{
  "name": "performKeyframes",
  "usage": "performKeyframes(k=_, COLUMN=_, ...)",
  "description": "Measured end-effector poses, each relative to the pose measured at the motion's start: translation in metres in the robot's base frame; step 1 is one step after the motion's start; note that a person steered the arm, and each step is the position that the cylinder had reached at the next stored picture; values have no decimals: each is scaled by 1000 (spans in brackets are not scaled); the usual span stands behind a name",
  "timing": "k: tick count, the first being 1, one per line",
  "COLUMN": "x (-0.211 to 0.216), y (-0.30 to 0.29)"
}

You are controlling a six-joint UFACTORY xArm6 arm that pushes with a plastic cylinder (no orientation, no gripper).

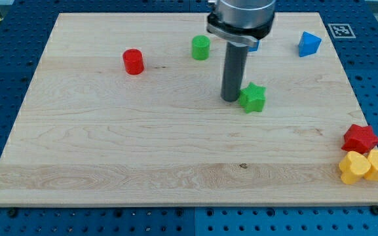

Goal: Push green star to the group of blocks

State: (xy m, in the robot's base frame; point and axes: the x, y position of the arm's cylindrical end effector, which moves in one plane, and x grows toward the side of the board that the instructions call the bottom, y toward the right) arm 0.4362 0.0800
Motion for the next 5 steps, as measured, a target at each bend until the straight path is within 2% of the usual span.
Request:
performKeyframes(k=2, x=43, y=62)
performKeyframes(k=4, x=-34, y=32)
performKeyframes(k=5, x=-41, y=47)
